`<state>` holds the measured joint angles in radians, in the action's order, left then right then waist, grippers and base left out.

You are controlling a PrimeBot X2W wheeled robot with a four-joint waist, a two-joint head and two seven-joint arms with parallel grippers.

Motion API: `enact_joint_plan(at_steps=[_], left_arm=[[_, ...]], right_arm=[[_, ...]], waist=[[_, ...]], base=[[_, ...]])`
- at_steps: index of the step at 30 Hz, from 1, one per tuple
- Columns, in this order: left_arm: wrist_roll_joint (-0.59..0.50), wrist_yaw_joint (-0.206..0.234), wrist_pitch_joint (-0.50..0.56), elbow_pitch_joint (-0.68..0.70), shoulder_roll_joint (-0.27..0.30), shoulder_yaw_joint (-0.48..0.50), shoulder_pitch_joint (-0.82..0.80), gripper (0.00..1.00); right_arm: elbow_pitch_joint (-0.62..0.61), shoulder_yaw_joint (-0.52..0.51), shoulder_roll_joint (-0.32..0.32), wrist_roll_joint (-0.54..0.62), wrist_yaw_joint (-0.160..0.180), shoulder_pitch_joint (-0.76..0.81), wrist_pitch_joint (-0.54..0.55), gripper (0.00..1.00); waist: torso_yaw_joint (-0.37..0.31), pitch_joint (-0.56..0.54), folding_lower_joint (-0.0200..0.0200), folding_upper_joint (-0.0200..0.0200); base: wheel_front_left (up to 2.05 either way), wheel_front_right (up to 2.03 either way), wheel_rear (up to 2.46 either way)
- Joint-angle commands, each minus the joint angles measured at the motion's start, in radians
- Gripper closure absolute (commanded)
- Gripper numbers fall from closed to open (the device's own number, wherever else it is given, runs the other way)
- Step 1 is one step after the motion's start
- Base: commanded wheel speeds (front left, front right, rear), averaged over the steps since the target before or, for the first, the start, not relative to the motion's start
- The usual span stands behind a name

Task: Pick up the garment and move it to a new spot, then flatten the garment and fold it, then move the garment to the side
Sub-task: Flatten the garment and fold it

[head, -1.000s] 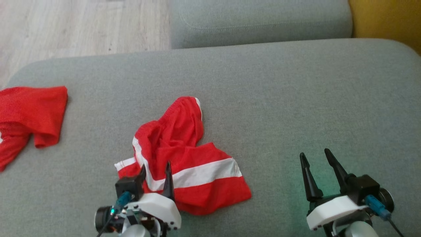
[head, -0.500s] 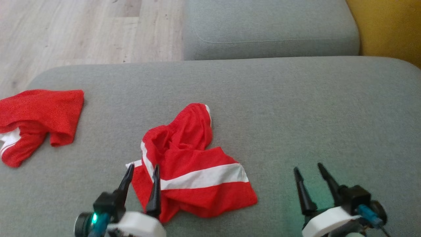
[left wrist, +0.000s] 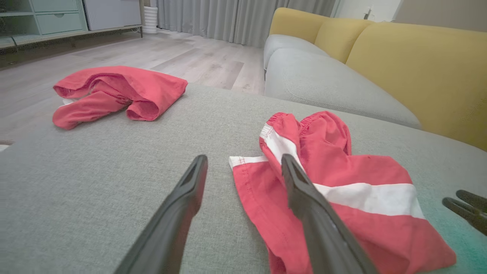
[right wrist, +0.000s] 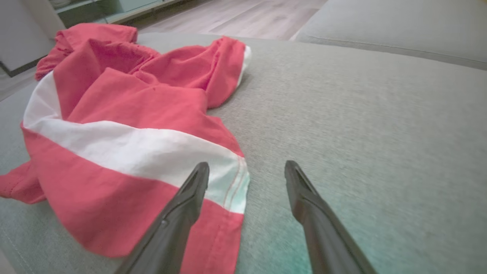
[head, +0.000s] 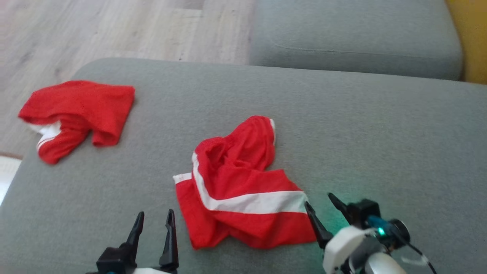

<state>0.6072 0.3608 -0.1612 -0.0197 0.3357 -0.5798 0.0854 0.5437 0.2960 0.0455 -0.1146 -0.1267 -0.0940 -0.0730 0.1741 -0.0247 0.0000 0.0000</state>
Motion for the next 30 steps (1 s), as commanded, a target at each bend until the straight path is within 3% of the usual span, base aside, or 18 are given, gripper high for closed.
enact_joint_plan(at_steps=[1,10,11,12,14,21,30], left_arm=[[-0.007,0.007,-0.013,0.039,0.012,0.041,-0.047,0.00],[-0.009,0.014,-0.014,0.051,0.017,0.041,-0.050,0.00],[-0.008,0.014,-0.015,0.050,0.016,0.041,-0.049,0.00],[-0.008,0.014,-0.016,0.049,0.016,0.040,-0.049,0.00],[-0.006,0.016,-0.018,0.047,0.014,0.041,-0.046,0.00],[-0.002,0.023,-0.027,0.051,0.015,0.045,-0.035,0.00],[0.005,0.028,-0.037,0.063,0.020,0.057,-0.027,0.00]], right_arm=[[0.009,0.039,0.005,-0.009,-0.004,-0.072,0.005,0.00],[0.213,0.109,0.005,-0.005,-0.004,-0.167,0.101,0.00],[0.224,0.113,0.005,-0.010,-0.004,-0.173,0.100,0.15],[0.233,0.117,0.005,-0.014,-0.004,-0.179,0.098,0.48],[0.245,0.116,0.005,-0.021,-0.004,-0.189,0.089,1.00],[0.252,0.033,0.005,0.013,-0.004,-0.217,0.026,1.00],[0.203,-0.287,0.005,0.222,-0.004,-0.212,-0.040,1.00]], waist=[[0.025,0.009,0.0000,0.0000],[0.073,0.021,0.0000,0.0000],[0.075,0.021,0.0000,0.0000],[0.075,0.021,0.0000,0.0000],[0.072,0.020,0.0000,0.0000],[0.038,0.010,0.0000,0.0000],[-0.017,0.017,0.0000,0.0000]], base=[[0.00,0.00,0.00],[0.00,0.00,0.00],[0.00,0.00,0.00],[0.00,0.00,0.00],[0.00,0.00,0.00],[0.00,0.00,0.00],[0.00,0.00,0.00]])
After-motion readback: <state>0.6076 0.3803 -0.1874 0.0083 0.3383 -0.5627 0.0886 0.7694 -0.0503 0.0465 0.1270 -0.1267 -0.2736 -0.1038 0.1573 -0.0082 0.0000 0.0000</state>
